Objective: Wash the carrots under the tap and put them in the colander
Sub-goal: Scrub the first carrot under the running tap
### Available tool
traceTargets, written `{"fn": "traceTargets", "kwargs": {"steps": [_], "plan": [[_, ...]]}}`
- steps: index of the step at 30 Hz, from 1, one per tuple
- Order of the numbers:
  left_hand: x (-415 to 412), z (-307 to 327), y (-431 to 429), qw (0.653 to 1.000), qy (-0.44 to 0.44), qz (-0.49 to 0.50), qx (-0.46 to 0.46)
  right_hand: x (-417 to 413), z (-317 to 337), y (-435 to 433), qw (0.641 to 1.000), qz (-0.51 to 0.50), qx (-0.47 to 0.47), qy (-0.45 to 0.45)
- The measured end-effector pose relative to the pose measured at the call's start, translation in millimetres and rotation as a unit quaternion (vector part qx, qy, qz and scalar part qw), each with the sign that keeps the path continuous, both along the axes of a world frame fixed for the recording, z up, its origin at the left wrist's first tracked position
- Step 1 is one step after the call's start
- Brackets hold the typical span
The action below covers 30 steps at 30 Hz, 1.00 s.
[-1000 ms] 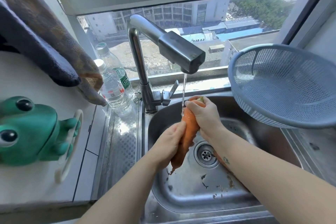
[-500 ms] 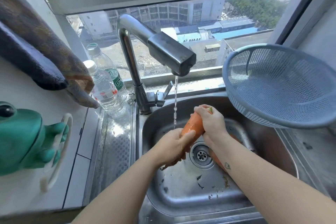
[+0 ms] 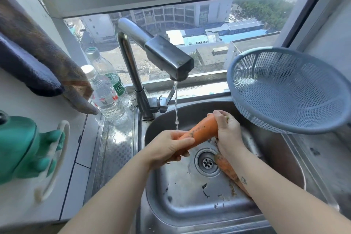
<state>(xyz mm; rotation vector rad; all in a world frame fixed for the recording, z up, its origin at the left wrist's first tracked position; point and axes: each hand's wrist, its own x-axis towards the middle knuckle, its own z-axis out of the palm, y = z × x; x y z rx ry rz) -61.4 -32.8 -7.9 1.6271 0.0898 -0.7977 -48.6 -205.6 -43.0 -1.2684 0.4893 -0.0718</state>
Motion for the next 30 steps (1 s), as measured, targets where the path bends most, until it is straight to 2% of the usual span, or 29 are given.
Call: {"fn": "traceTargets", "kwargs": {"steps": [1, 3, 4, 5, 8, 12, 14, 16, 18, 22, 23, 25, 27, 28, 30], "plan": [[2, -1, 0, 0.992, -0.082, -0.054, 0.079, -1, -3, -2, 1.000, -0.011, -0.004, 0.010], [5, -8, -3, 0.934, -0.236, -0.137, 0.231, -3, -5, -4, 0.999, -0.031, -0.019, 0.028], [5, -11, -3, 0.913, -0.275, -0.143, 0.266, -3, -6, -5, 0.998, -0.035, -0.036, 0.034], [4, -15, -4, 0.912, -0.284, -0.135, 0.264, -4, -5, -7, 0.997, -0.031, -0.059, 0.035], [4, -23, 0, 0.957, -0.224, -0.074, 0.166, -7, 2, -16, 0.991, 0.040, -0.123, 0.040], [7, -24, 5, 0.994, -0.086, -0.054, 0.048, -13, 8, -32, 0.978, 0.125, -0.158, 0.050], [9, -26, 7, 1.000, 0.000, 0.014, 0.002, -16, 9, -38, 0.970, 0.150, -0.190, 0.036], [11, -30, 9, 0.996, 0.057, 0.075, -0.002, -19, 14, -43, 0.950, 0.202, -0.239, 0.015], [13, -34, 10, 0.984, 0.094, 0.152, -0.004, -21, 24, -47, 0.912, 0.286, -0.296, 0.011], [19, -35, -1, 0.938, 0.123, 0.320, -0.041, -28, 36, -34, 0.758, 0.464, -0.456, 0.036], [19, -33, -9, 0.934, 0.123, 0.334, -0.043, -32, 33, -25, 0.736, 0.484, -0.471, 0.043], [18, -32, -27, 0.921, 0.124, 0.363, -0.075, -41, 26, -7, 0.736, 0.487, -0.467, 0.050], [13, -34, -41, 0.901, 0.127, 0.395, -0.128, -46, 20, 7, 0.764, 0.468, -0.441, 0.057], [9, -37, -45, 0.903, 0.103, 0.398, -0.125, -46, 19, 12, 0.776, 0.465, -0.421, 0.066], [-1, -47, -47, 0.933, 0.018, 0.355, -0.062, -44, 19, 16, 0.779, 0.477, -0.398, 0.084]]}}
